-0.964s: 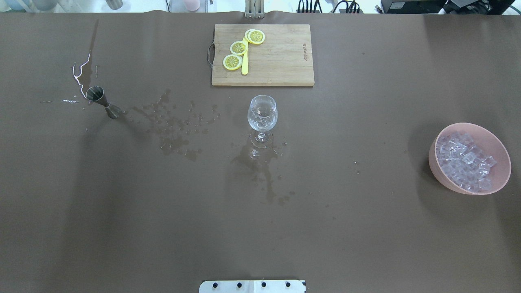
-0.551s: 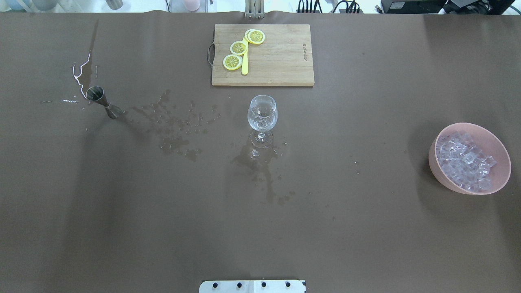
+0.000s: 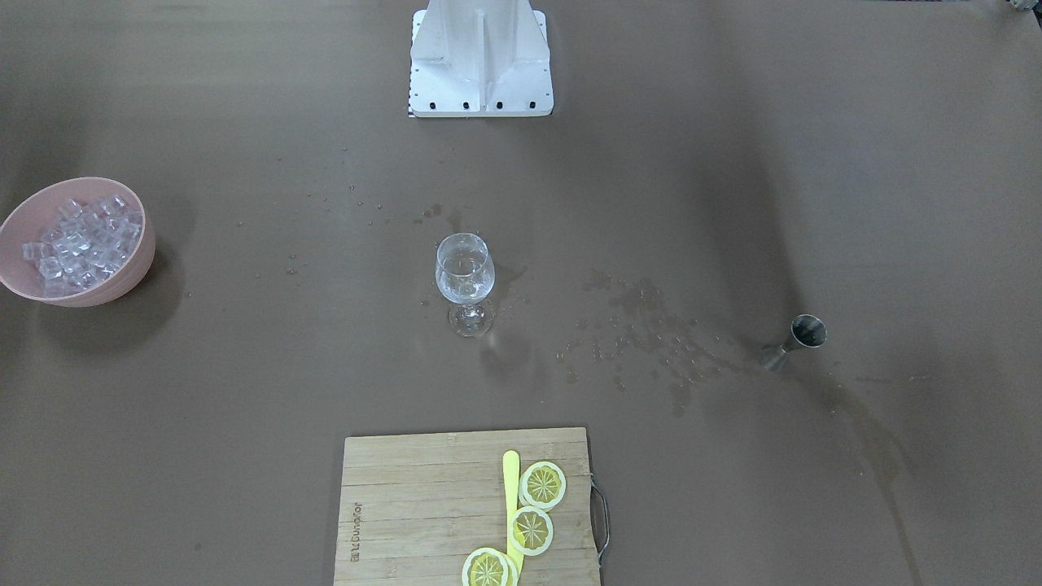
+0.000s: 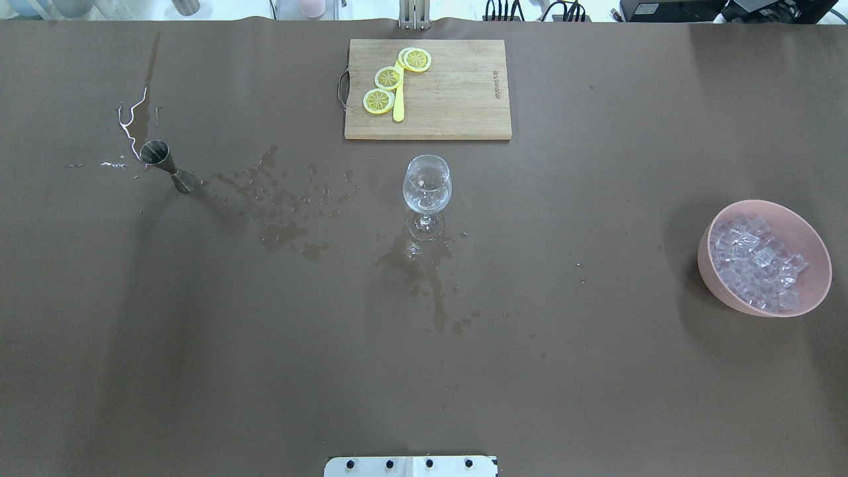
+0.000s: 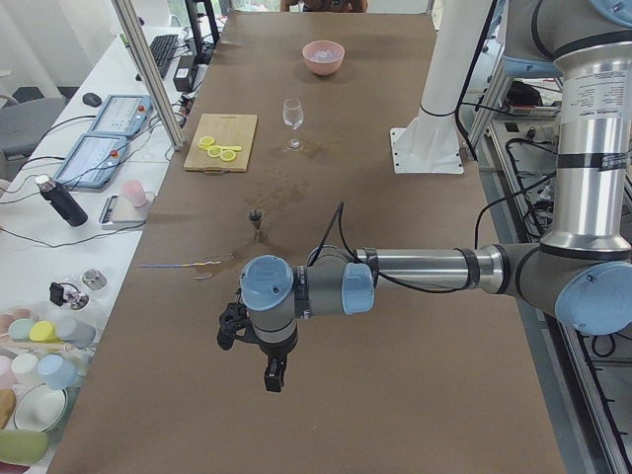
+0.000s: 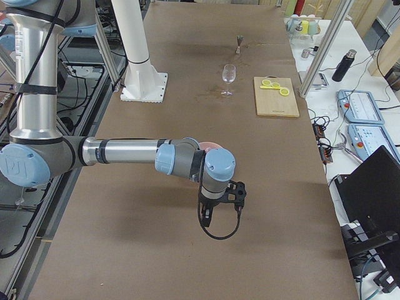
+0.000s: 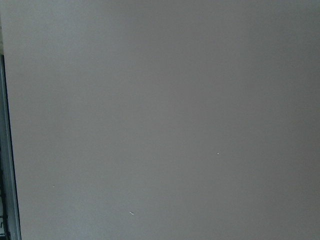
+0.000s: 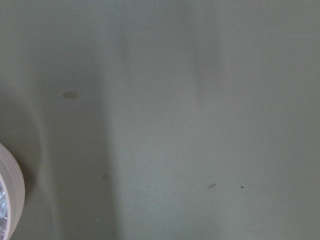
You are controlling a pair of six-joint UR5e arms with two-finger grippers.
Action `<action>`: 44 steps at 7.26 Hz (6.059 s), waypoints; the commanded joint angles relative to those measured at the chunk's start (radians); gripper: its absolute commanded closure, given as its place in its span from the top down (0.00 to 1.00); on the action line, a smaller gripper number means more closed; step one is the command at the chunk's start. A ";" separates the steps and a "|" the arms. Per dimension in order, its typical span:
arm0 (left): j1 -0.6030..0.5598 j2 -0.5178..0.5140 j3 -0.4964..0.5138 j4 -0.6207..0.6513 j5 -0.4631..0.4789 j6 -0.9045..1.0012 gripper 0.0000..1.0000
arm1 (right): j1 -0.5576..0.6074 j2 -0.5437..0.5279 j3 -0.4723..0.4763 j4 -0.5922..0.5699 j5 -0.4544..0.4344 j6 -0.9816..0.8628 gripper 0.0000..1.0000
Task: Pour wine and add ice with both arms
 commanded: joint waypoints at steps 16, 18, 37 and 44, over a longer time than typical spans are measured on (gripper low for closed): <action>0.507 -0.008 -0.389 -0.472 0.248 -0.927 0.98 | 0.000 -0.001 0.005 0.000 0.002 0.002 1.00; 0.651 -0.002 -0.410 -0.620 0.346 -1.198 0.97 | 0.000 -0.002 0.000 0.000 0.002 0.002 1.00; 1.232 -0.158 -0.033 -0.681 1.485 -1.657 0.97 | 0.000 -0.004 -0.003 0.000 0.000 0.005 1.00; 1.152 -0.278 0.124 -0.681 1.499 -1.655 0.97 | 0.000 -0.002 -0.008 0.000 0.000 0.005 1.00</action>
